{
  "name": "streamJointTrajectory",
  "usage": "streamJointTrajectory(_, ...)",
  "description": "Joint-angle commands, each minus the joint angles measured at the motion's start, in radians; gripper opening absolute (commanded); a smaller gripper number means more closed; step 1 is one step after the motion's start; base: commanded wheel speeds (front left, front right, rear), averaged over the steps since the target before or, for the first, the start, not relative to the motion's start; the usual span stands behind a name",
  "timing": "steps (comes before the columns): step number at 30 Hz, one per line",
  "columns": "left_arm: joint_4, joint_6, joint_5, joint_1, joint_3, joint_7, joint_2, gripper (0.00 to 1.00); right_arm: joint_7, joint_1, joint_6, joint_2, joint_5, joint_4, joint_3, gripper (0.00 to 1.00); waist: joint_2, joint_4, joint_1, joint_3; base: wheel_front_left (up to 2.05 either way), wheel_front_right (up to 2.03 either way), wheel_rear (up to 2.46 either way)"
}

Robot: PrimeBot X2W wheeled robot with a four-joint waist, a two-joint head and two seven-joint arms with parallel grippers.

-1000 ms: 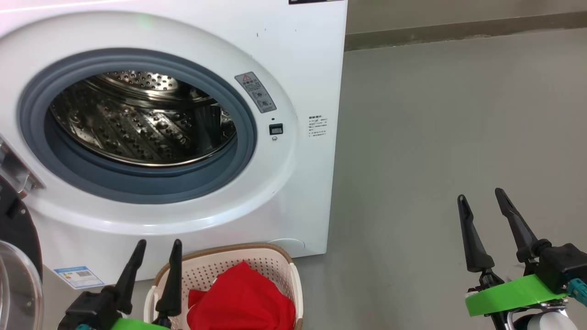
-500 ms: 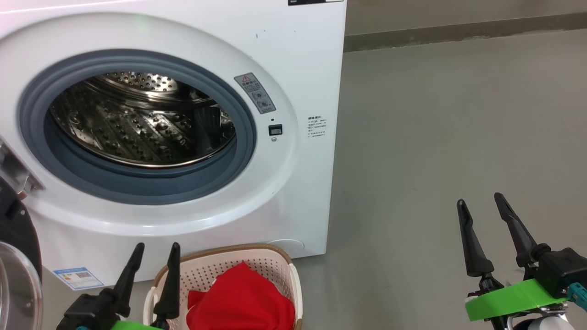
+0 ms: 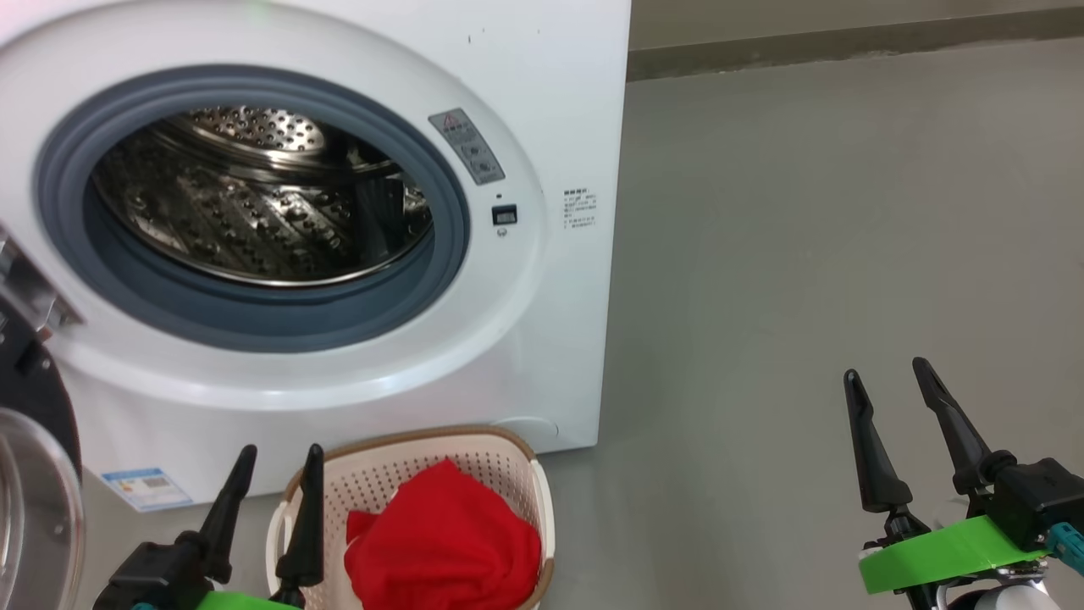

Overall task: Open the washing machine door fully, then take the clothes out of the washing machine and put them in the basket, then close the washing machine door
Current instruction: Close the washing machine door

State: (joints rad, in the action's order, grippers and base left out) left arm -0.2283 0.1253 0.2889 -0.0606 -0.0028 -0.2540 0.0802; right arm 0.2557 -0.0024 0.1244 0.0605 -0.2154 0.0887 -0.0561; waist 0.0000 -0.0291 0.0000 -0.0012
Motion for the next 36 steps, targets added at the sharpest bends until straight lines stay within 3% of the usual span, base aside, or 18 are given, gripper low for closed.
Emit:
streamJointTrajectory(1,0.031,0.005,-0.012,-0.020,0.037,-0.008,0.012,1.00,0.006,-0.020,0.006,0.011,0.011,-0.023,0.016,1.00,0.0000,0.002,0.0000,0.001,-1.76,1.76,0.00)
streamJointTrajectory(15,0.073,0.005,0.004,-0.015,0.023,-0.008,0.019,1.00,0.006,-0.029,0.006,0.011,0.008,-0.021,0.015,1.00,0.0000,0.008,0.0000,0.009,-1.57,1.57,0.00)
streamJointTrajectory(36,0.065,0.005,-0.018,-0.021,0.038,-0.008,0.006,1.00,0.006,-0.030,0.006,0.008,0.007,-0.021,0.012,1.00,0.0000,0.044,0.0000,0.019,-0.06,0.06,0.00)
